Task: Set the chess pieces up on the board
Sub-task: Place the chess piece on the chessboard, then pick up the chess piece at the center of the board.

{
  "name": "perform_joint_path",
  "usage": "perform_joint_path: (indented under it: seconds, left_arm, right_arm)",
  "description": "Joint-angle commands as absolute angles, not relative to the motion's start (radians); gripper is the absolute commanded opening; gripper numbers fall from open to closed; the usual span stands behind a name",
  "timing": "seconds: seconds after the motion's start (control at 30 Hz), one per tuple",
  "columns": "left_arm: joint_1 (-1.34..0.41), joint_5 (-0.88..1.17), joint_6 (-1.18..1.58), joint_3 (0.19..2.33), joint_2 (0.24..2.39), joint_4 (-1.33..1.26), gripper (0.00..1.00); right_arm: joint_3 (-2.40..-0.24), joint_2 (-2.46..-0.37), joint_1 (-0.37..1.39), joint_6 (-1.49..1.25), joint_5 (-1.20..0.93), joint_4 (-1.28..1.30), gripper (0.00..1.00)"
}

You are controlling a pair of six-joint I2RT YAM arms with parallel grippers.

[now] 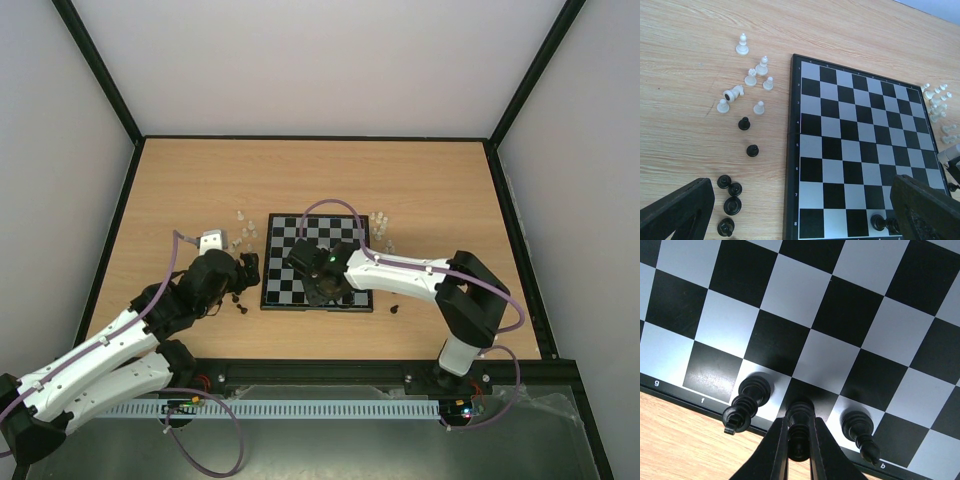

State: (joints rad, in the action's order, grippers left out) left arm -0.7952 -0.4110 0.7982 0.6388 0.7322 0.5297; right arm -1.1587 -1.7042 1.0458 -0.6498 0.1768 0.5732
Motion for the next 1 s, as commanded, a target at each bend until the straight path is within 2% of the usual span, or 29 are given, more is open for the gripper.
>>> perform_joint_path:
  seconds: [0.0, 0.2, 0.5, 0.7, 0.97]
  left_arm:
    - [-0.790, -0.429, 0.810, 0.654, 0.720, 0.541, 1.00]
    - [-0.790, -0.429, 0.810, 0.655, 0.720, 0.543, 0.99]
    - [-0.790, -0.422, 0.811, 0.661, 0.730, 0.544, 0.99]
    - [-0.789, -0.419, 0.818, 0.670, 0.775, 0.547, 1.00]
    - [-0.780, -0.389, 0.857, 0.679, 0.886, 0.592, 0.99]
  right_arm:
    - [-1.157, -1.730, 1.052, -0.640, 0.197, 0.577, 0.01]
    - [-1.152, -1.728, 1.052, -0.641, 0.200, 0.577, 0.05]
    - [-1.148, -1.682, 1.051, -0.640, 0.195, 0.589, 0.31]
    - [-1.155, -1.612, 1.051, -0.639, 0.192, 0.592, 0.43]
    - [-1.143, -1.468, 1.048, -0.639, 0.246, 0.623, 0.46]
